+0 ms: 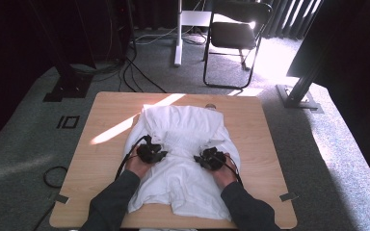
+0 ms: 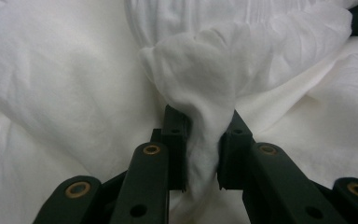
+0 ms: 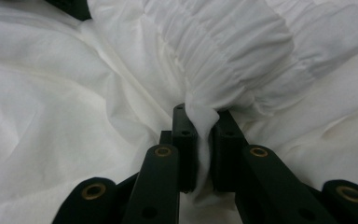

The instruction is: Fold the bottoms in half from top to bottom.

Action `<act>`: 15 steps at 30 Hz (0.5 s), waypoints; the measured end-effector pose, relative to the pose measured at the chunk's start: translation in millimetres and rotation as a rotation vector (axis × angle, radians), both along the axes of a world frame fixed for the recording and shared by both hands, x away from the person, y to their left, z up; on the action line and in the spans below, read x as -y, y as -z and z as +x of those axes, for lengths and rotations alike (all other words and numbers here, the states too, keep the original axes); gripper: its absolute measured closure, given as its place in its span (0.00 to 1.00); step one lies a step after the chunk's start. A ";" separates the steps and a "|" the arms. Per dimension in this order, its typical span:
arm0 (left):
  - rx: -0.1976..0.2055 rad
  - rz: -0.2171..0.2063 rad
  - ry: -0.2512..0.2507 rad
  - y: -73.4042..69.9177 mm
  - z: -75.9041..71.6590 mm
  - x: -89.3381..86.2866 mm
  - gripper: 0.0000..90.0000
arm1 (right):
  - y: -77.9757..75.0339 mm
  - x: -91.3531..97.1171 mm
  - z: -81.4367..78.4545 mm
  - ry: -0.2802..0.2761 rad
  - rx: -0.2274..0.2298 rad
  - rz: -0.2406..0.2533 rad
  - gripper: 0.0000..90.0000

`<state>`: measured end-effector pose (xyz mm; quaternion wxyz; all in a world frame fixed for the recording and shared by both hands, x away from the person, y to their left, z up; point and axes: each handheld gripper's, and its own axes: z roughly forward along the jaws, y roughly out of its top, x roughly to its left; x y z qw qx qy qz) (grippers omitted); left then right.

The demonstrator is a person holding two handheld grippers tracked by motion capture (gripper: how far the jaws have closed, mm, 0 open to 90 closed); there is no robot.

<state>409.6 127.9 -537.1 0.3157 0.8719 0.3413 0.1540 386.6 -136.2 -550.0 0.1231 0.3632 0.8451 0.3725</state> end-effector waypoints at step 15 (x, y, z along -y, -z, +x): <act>0.028 -0.012 -0.130 0.9 54.9 8.2 0.86 | -4.3 -10.2 81.2 0.119 -0.006 -0.021 0.91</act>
